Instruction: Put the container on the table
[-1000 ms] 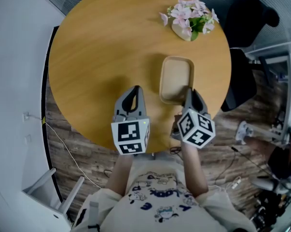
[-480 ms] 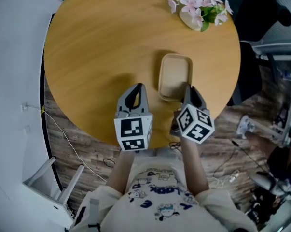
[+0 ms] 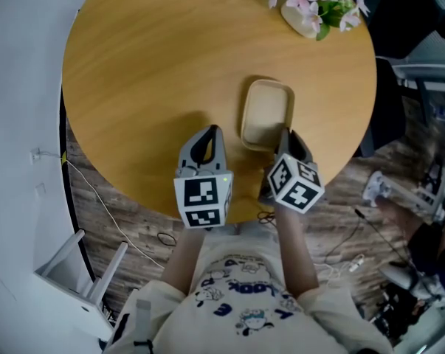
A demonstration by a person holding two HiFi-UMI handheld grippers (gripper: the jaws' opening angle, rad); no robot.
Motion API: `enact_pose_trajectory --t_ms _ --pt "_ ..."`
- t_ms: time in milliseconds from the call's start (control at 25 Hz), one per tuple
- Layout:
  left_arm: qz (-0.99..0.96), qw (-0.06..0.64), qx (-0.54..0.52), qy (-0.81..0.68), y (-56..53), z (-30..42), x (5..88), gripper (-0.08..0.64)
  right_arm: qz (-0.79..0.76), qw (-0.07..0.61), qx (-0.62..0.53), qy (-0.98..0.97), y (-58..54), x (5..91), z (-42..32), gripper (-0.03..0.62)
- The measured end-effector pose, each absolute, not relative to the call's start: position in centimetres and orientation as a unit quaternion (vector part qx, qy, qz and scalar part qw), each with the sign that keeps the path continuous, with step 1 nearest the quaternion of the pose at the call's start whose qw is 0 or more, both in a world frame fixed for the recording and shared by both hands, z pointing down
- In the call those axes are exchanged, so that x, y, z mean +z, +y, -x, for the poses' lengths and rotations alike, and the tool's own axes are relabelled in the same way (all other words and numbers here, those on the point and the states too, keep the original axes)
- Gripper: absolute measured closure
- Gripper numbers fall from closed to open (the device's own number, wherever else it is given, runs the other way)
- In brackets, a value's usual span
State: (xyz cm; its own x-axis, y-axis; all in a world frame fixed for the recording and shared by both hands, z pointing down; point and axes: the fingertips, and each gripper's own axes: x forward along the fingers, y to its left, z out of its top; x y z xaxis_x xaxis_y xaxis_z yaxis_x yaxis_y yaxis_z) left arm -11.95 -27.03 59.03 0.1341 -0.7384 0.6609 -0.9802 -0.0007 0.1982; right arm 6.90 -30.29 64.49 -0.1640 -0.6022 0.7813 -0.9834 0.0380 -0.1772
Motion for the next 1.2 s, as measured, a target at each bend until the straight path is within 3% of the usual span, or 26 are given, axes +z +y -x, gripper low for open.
enact_pose_trajectory --t_ms 240,400,1200 --pt "-0.683 0.318 0.191 -0.629 -26.8 11.8 59.1 0.557 -0.58 0.273 0.373 -0.671 -29.9 65.5 -6.9 0.569" --pt "-0.683 0.305 0.188 -0.636 -26.9 11.8 58.2 0.557 -0.579 0.263 0.366 -0.679 -30.3 64.3 -7.0 0.509" --pt "-0.712 0.158 0.096 -0.677 -25.6 10.2 42.2 0.557 -0.565 0.097 0.172 -0.801 -29.9 44.4 -7.0 0.56"
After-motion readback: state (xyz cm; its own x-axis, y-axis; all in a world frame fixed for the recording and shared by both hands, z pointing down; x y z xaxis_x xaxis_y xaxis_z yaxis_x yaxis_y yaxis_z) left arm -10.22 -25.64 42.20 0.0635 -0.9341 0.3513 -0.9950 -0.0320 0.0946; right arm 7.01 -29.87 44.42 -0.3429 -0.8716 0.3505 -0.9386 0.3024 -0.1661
